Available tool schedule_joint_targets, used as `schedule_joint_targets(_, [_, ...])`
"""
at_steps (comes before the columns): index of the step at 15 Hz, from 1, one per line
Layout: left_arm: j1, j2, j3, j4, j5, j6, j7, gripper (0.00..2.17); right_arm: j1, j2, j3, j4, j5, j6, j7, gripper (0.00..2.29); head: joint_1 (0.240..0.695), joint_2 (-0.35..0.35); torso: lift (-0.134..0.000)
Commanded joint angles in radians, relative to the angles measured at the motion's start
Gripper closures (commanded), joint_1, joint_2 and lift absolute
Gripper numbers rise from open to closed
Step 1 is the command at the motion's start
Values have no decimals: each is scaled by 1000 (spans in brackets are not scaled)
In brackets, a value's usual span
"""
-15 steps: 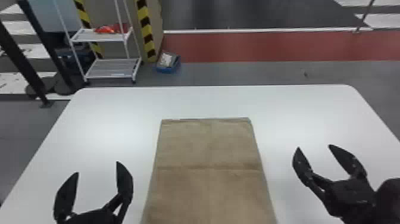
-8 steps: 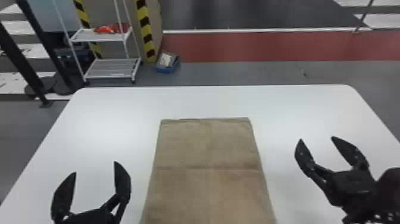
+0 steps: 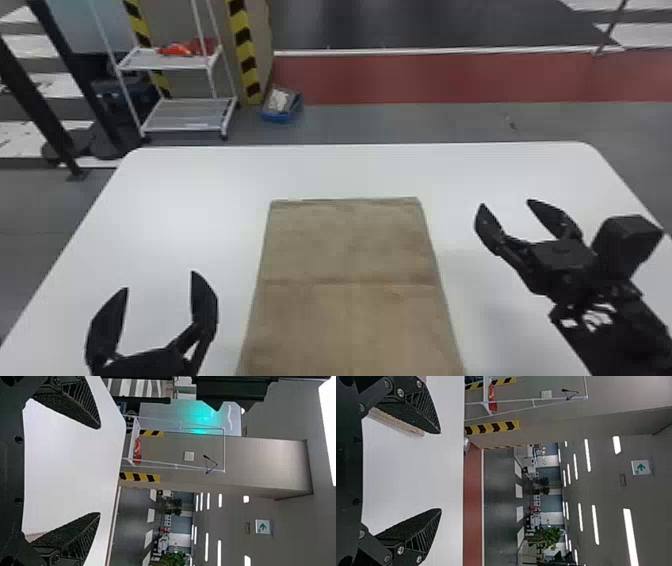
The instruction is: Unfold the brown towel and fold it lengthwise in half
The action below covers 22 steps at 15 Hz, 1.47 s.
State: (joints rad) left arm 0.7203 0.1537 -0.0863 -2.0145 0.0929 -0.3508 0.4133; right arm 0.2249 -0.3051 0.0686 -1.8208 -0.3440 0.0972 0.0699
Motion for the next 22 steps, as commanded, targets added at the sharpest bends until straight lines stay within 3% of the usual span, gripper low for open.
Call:
schedule_joint_targets(1, [-5, 17, 0, -1, 10, 22, -13, 107, -70, 15, 25, 69, -4, 28, 8, 201, 695, 61, -123])
schedule_joint_targets(8, [-67, 35, -12, -46, 8, 169, -48, 103, -220, 41, 69, 256, -29, 19, 48, 201, 695, 67, -123])
schedule_joint_targets(16, [-76, 67, -1, -29, 41, 169, -45, 103, -421, 103, 171, 508, -66, 3, 179, 201, 695, 117, -123])
schedule_joint_targets(22, [-85, 75, -3, -13, 56, 169, -45, 103, -489, 132, 214, 603, -64, 49, 197, 215, 695, 172, -123])
